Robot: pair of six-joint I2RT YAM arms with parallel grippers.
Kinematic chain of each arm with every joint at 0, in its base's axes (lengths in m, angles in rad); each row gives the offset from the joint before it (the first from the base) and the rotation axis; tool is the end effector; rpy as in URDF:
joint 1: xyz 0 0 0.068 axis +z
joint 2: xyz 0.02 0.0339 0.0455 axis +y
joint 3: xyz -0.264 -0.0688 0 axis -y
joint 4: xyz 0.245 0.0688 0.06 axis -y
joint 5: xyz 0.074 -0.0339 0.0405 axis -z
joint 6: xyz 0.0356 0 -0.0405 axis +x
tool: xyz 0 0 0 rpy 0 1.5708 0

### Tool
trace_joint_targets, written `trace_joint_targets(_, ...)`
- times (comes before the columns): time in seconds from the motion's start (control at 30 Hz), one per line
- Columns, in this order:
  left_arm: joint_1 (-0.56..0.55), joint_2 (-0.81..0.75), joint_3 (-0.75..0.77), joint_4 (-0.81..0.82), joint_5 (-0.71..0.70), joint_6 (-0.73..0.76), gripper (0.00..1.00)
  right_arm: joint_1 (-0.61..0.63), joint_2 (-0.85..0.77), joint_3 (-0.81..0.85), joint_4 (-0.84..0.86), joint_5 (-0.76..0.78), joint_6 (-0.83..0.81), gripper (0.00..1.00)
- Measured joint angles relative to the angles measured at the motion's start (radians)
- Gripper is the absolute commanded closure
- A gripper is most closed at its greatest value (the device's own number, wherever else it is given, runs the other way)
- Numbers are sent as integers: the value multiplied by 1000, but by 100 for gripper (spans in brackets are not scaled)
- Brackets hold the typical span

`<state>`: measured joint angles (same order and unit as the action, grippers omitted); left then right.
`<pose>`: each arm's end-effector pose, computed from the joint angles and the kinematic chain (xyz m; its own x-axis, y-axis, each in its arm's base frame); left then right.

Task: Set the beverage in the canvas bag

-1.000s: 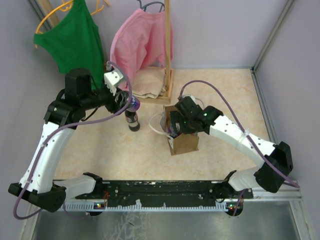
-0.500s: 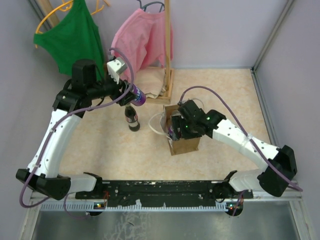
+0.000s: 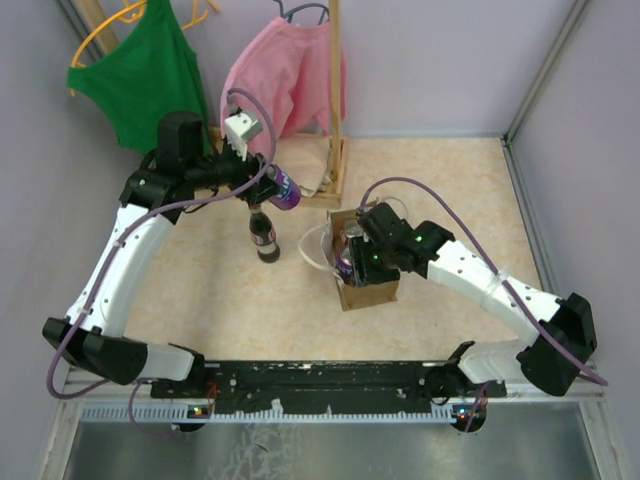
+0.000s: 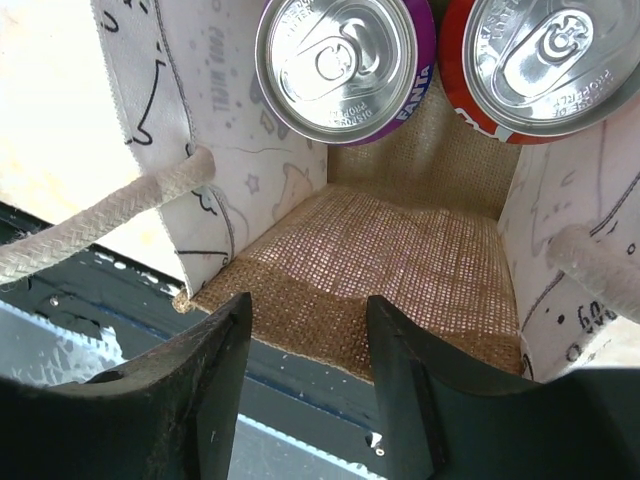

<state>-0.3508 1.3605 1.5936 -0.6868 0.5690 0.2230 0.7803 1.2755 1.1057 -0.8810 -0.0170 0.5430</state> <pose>0.2591 -0.1152 0.4411 -0.2368 0.2851 -0.9288 0.8169 0.5759 -0.0315 0.1767 0.1758 0.2887 -0.8946 -0.1586 -0.4178 -0.2887 0.9188 0.2694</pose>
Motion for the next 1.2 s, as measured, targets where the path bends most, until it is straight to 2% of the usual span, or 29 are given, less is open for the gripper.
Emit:
trace_joint_targets(0.03, 0, 8, 5, 3, 6, -3, 100, 0, 0, 0, -1, 0, 0, 50)
trace_joint_targets(0.13, -1, 42, 34, 17, 30, -14, 100, 0, 0, 0, -3, 0, -1, 67)
trace_joint_targets(0.17, -3, 55, 45, 21, 37, -18, 100, 0, 0, 0, -5, -1, -4, 69)
trace_joint_targets(0.2, -6, 69, 56, 29, 45, -20, 100, 0, 0, 0, -10, -3, -5, 67)
trace_joint_targets(0.3, -19, 107, 80, 48, 63, -25, 100, 0, 0, 0, -24, -3, -8, 45)
trace_joint_targets(0.37, -35, 130, 92, 61, 78, -29, 100, 0, 0, 0, -24, 5, -7, 34)
trace_joint_targets(0.57, -111, 185, 98, 87, 116, -47, 100, -4, -17, 30, -23, 53, -3, 19)
trace_joint_targets(0.73, -195, 216, 87, 113, 137, -53, 100, -4, -84, 48, -5, 111, 2, 13)
trace_joint_targets(1.2, -295, 295, -13, 217, 153, -74, 100, -4, -452, 47, 51, 339, 43, 12)
